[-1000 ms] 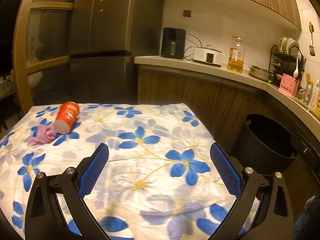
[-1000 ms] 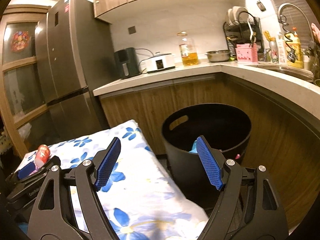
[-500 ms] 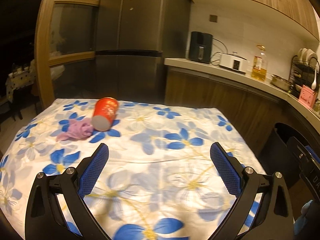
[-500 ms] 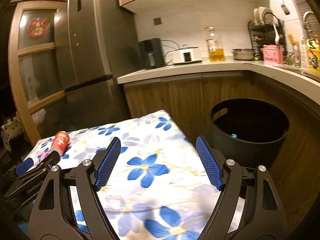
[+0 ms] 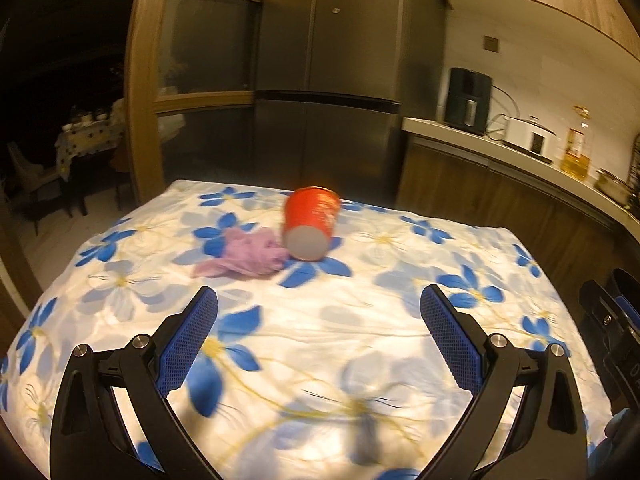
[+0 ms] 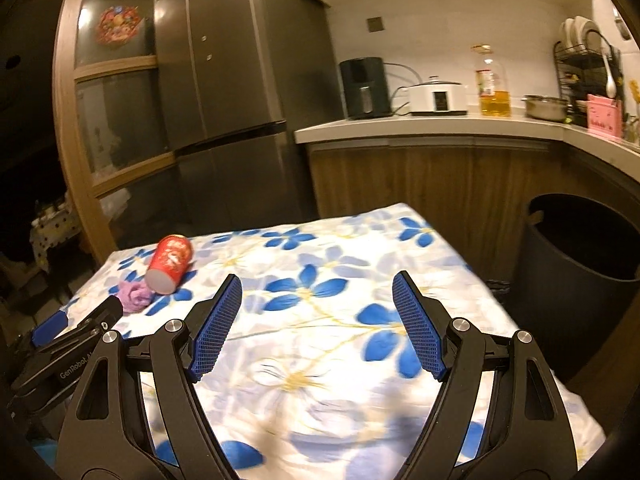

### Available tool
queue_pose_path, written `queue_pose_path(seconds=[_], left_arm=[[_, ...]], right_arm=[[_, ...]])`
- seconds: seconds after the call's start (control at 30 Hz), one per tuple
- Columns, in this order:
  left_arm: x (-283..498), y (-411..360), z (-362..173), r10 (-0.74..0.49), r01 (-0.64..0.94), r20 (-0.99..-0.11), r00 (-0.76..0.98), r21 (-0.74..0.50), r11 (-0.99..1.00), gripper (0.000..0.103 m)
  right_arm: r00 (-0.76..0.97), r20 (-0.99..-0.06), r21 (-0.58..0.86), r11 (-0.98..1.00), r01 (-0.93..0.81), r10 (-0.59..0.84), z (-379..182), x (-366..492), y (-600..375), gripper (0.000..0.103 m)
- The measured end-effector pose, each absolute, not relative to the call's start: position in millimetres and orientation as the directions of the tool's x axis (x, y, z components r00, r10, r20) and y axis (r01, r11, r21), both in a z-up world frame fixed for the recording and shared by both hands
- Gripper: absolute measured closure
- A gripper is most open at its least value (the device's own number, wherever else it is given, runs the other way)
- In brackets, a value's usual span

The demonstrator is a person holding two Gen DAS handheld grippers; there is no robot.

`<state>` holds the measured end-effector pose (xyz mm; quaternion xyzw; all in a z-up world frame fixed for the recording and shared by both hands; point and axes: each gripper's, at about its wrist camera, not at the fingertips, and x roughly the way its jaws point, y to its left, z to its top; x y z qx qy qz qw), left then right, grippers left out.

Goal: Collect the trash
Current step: 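Move both tools back toward the remaining red cup and lilac cloth, then grasp the second red paper cup with the right tool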

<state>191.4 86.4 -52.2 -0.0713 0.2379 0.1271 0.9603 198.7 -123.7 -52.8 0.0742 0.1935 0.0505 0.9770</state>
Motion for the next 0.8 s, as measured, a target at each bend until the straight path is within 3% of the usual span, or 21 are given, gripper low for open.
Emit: queue_pose_path(seconds=[0.43, 0.8], left_arm=[[194, 155, -50, 0.338, -0.419, -0.458, 0.822, -0.084, 0.904, 0.006], [208, 197, -47, 0.388, -0.474, -0.446, 0.807, -0.095, 0.876, 0.006]], right_arm=[[0.892, -0.379, 0.146, 0.968, -0.205, 0.246, -60, 253, -40, 0.026], [0.824, -0.465, 0.146, 0.946, -0.29, 0.324, -75, 313, 35, 0.026]])
